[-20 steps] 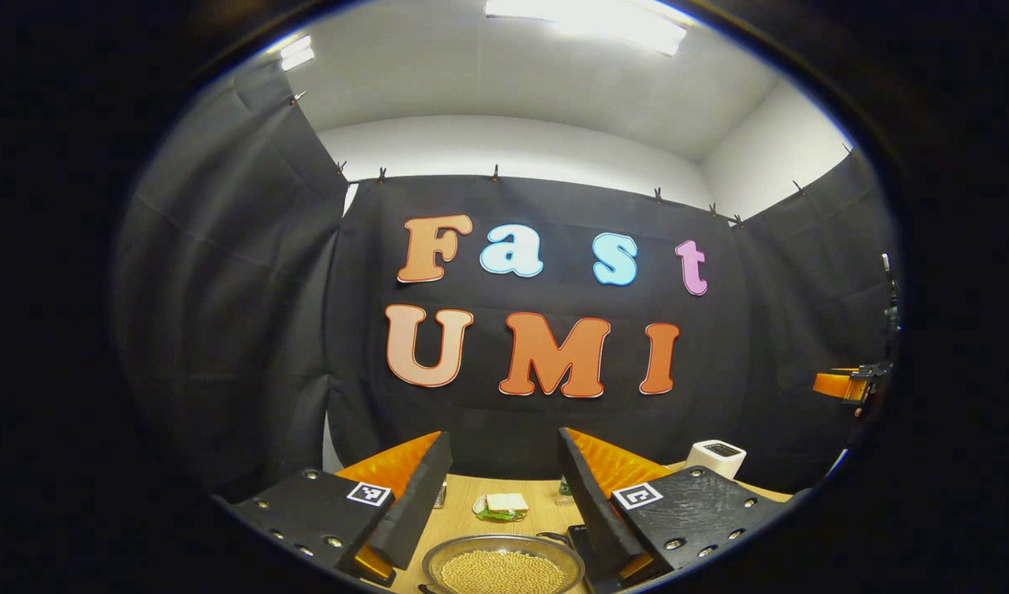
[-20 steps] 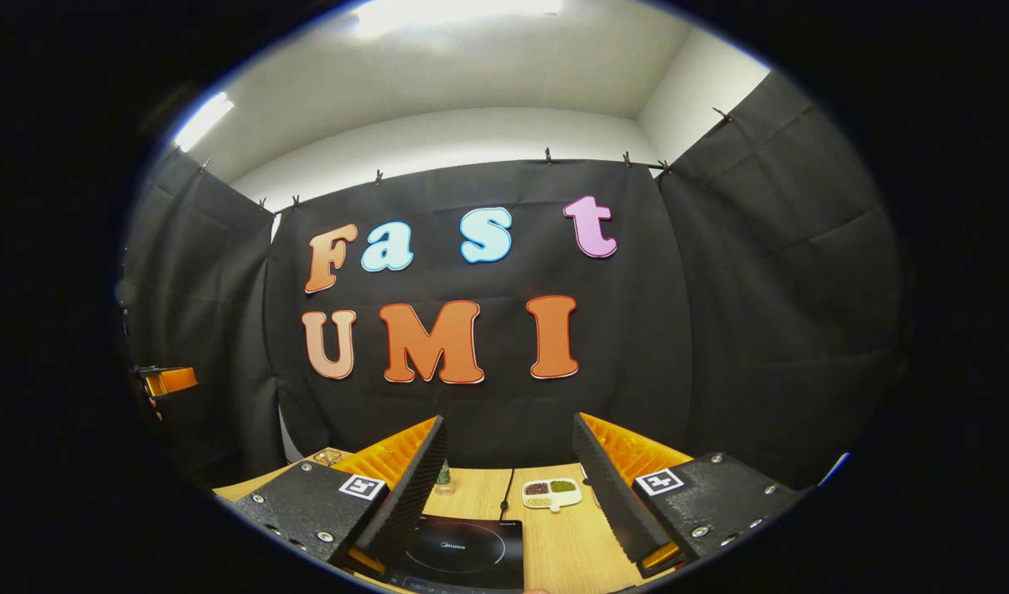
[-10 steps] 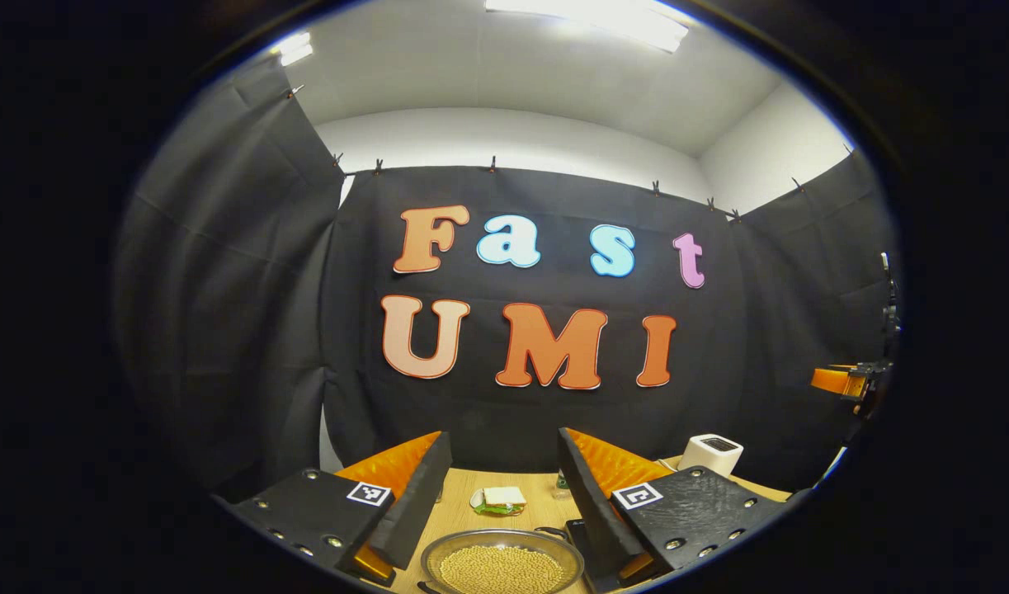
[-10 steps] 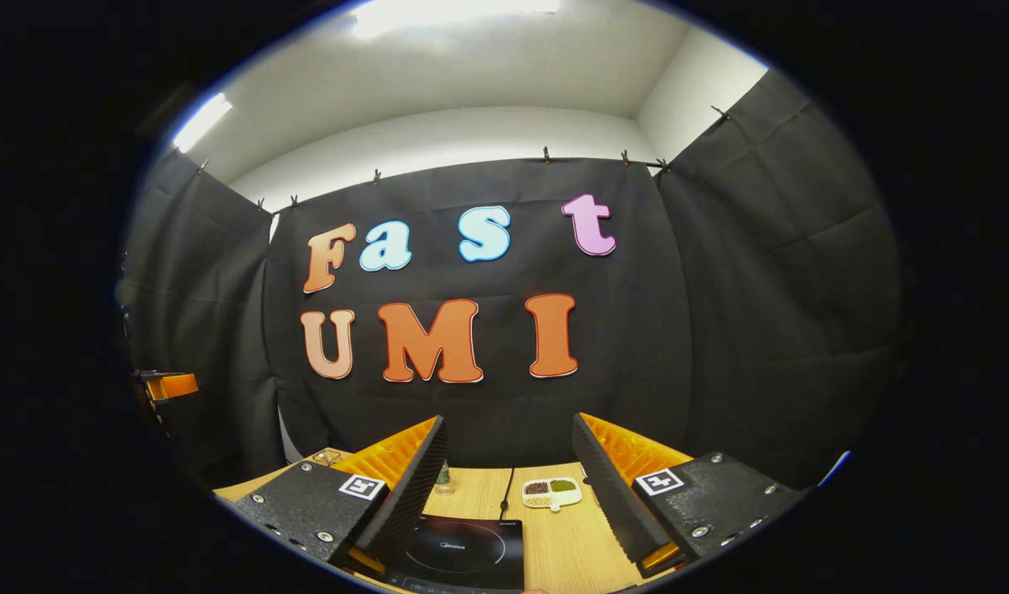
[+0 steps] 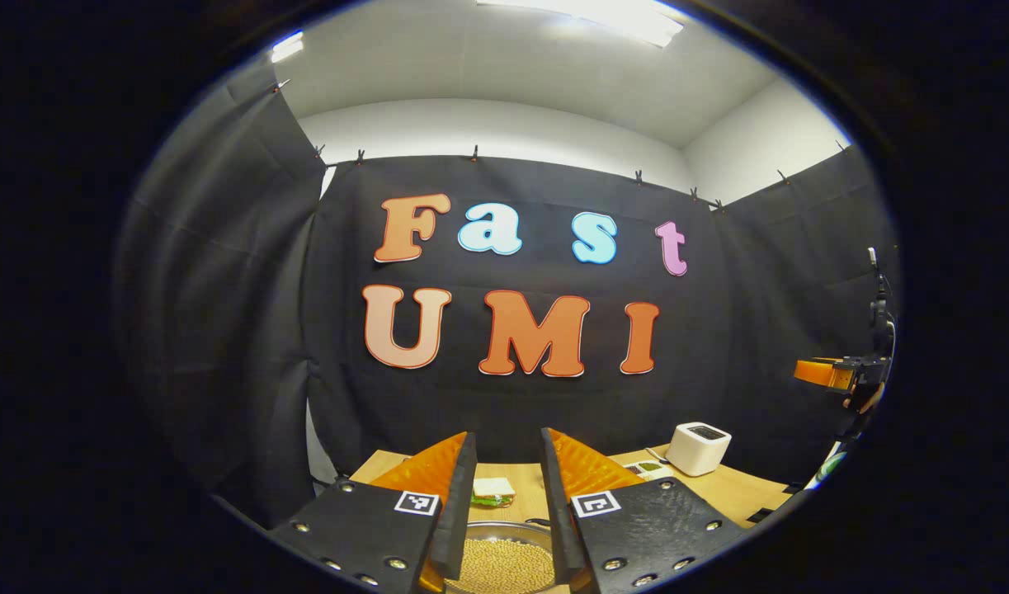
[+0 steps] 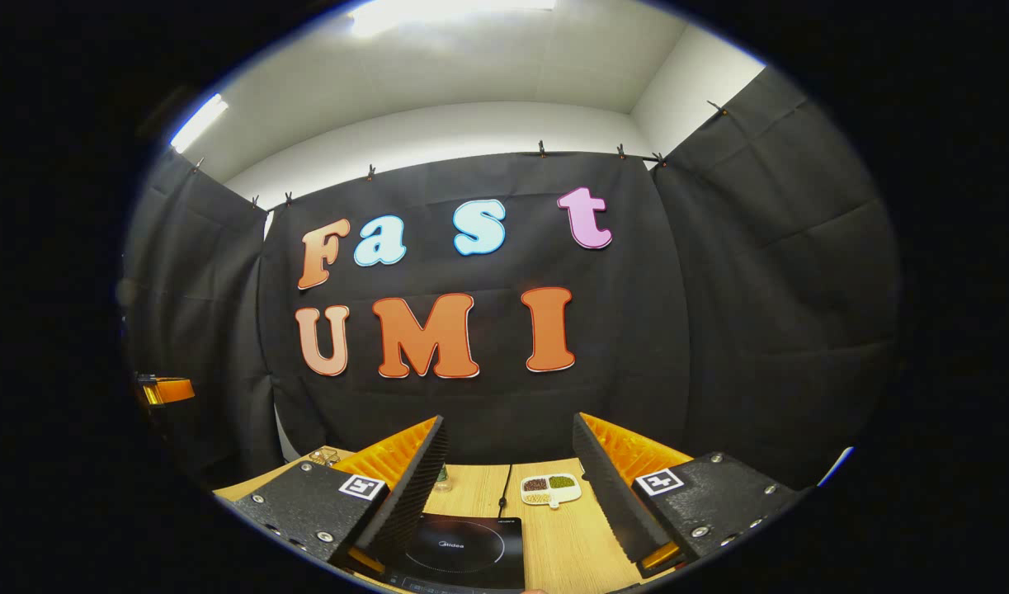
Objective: First push the handle of the pot to place it horizontally, then grasp the pot with both hands and set it on the induction cooktop.
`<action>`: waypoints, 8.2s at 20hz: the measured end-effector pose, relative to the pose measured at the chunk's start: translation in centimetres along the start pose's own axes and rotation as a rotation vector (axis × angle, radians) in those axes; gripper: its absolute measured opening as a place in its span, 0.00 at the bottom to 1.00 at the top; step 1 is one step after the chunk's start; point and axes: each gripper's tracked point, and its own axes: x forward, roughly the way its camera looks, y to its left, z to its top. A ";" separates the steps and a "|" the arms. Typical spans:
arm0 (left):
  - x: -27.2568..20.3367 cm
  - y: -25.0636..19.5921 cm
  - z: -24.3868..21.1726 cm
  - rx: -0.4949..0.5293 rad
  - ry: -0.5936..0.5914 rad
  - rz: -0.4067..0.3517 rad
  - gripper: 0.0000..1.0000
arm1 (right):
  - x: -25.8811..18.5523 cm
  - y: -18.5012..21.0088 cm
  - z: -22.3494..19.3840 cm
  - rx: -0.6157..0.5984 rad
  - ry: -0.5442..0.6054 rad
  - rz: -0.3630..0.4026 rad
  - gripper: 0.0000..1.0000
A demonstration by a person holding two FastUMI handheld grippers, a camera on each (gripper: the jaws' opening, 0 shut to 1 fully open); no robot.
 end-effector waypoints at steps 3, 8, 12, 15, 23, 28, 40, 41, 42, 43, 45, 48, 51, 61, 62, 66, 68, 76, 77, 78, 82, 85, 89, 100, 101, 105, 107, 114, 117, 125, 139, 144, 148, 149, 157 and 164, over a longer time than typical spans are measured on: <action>0.1 0.1 -0.2 -0.001 0.003 -0.006 0.28 | 0.3 0.2 -0.3 -0.006 0.004 0.003 0.95; 0.2 -0.6 -1.5 -0.004 0.027 -0.043 0.07 | 0.7 0.3 -1.0 -0.007 0.014 0.001 0.95; -0.2 0.6 -3.2 0.041 0.052 -0.013 0.04 | 1.2 0.1 -1.2 0.000 0.012 -0.016 0.95; -0.7 1.2 -5.2 0.044 0.083 0.003 0.04 | 1.3 0.0 -1.1 -0.027 -0.004 -0.029 0.95; -3.4 1.9 -10.3 0.063 0.161 0.010 0.04 | 1.6 0.9 -1.3 -0.049 -0.017 -0.021 0.95; -5.7 3.5 -15.1 0.093 0.239 0.060 0.04 | 2.2 1.3 -2.2 -0.055 -0.001 -0.012 0.95; -10.3 6.8 -25.1 0.091 0.406 0.177 0.04 | 4.3 2.4 -5.3 -0.037 0.055 0.007 0.95; -10.6 7.1 -26.0 0.091 0.423 0.185 0.04 | 4.4 2.5 -5.6 -0.035 0.062 0.009 0.95; -10.9 7.3 -26.7 0.086 0.437 0.193 0.04 | 4.4 2.5 -5.9 -0.033 0.068 0.012 0.95; -11.3 7.2 -27.5 0.076 0.450 0.195 0.04 | 4.6 2.7 -6.1 -0.033 0.074 0.014 0.95; -11.8 7.1 -29.1 0.043 0.479 0.193 0.04 | 4.8 2.9 -6.5 -0.033 0.085 0.021 0.95; -12.5 6.6 -31.5 0.008 0.537 0.182 0.04 | 5.1 3.3 -7.2 -0.035 0.102 0.030 0.95; -13.0 6.4 -33.5 -0.018 0.584 0.176 0.04 | 5.5 3.7 -7.7 -0.035 0.113 0.035 0.95; -12.2 7.4 -38.1 -0.086 0.680 0.190 0.04 | 6.3 4.8 -9.6 -0.028 0.137 0.042 0.95; -12.1 7.4 -38.5 -0.093 0.684 0.193 0.04 | 6.6 4.8 -9.7 -0.025 0.135 0.037 0.95; -11.1 8.1 -39.0 -0.115 0.688 0.204 0.04 | 7.1 5.4 -9.8 -0.027 0.139 0.037 0.95; -10.6 8.5 -39.0 -0.123 0.684 0.207 0.04 | 7.0 5.7 -9.6 -0.033 0.133 0.038 0.95; -9.7 10.4 -39.0 -0.149 0.691 0.219 0.04 | 6.7 5.8 -8.4 -0.033 0.106 0.025 0.95; -9.7 10.7 -38.9 -0.148 0.692 0.220 0.04 | 6.7 5.9 -8.4 -0.033 0.106 0.025 0.95; -9.4 11.0 -38.9 -0.145 0.692 0.220 0.04 | 6.7 6.1 -8.4 -0.034 0.105 0.026 0.95; -8.2 12.6 -39.1 -0.118 0.693 0.215 0.04 | 6.7 6.5 -8.8 -0.035 0.107 0.029 0.95; -7.8 13.7 -39.0 -0.098 0.701 0.209 0.04 | 7.0 6.7 -9.5 -0.026 0.121 0.028 0.95; -6.7 15.2 -39.2 -0.063 0.717 0.189 0.04 | 7.2 7.0 -10.0 -0.009 0.134 0.023 0.95; -3.1 19.8 -39.4 -0.062 0.701 0.175 0.04 | 7.2 7.5 -10.3 0.015 0.140 0.007 0.95; -2.6 20.2 -39.5 -0.053 0.697 0.172 0.04 | 7.3 7.7 -10.5 0.019 0.145 0.007 0.95; -1.2 21.1 -39.6 -0.025 0.682 0.141 0.02 | 7.4 7.8 -11.8 0.023 0.169 0.000 0.95; -0.6 21.6 -39.7 -0.038 0.682 0.134 0.02 | 7.6 7.9 -12.4 0.034 0.182 -0.003 0.95; 1.2 22.6 -39.8 -0.053 0.667 0.117 0.02 | 7.5 8.7 -14.3 0.075 0.230 -0.010 0.95; 1.6 22.9 -39.7 -0.076 0.660 0.111 0.02 | 7.5 8.7 -14.6 0.056 0.228 -0.026 1.00; 1.2 23.7 -38.8 -0.073 0.650 0.109 0.04 | 6.9 11.2 -16.9 0.059 0.269 -0.041 0.95; 3.1 20.4 -33.4 0.016 0.490 0.035 0.29 | 6.1 22.8 -27.8 0.045 0.420 0.047 0.95; 4.4 21.2 -35.4 -0.028 0.541 0.038 0.29 | 6.2 27.3 -32.8 -0.008 0.520 0.086 0.95; 5.6 20.4 -35.0 -0.031 0.518 -0.005 0.77 | 6.7 29.2 -36.4 -0.042 0.593 0.083 0.96; 5.7 20.7 -35.2 -0.017 0.523 0.007 0.78 | 6.8 29.4 -37.1 -0.058 0.609 0.080 0.96; 5.3 23.3 -36.4 -0.025 0.552 0.074 0.77 | 7.1 30.2 -41.1 -0.083 0.702 0.084 0.96; 5.8 22.7 -38.7 -0.054 0.621 0.025 0.78 | 7.4 30.6 -42.3 -0.066 0.735 0.079 0.96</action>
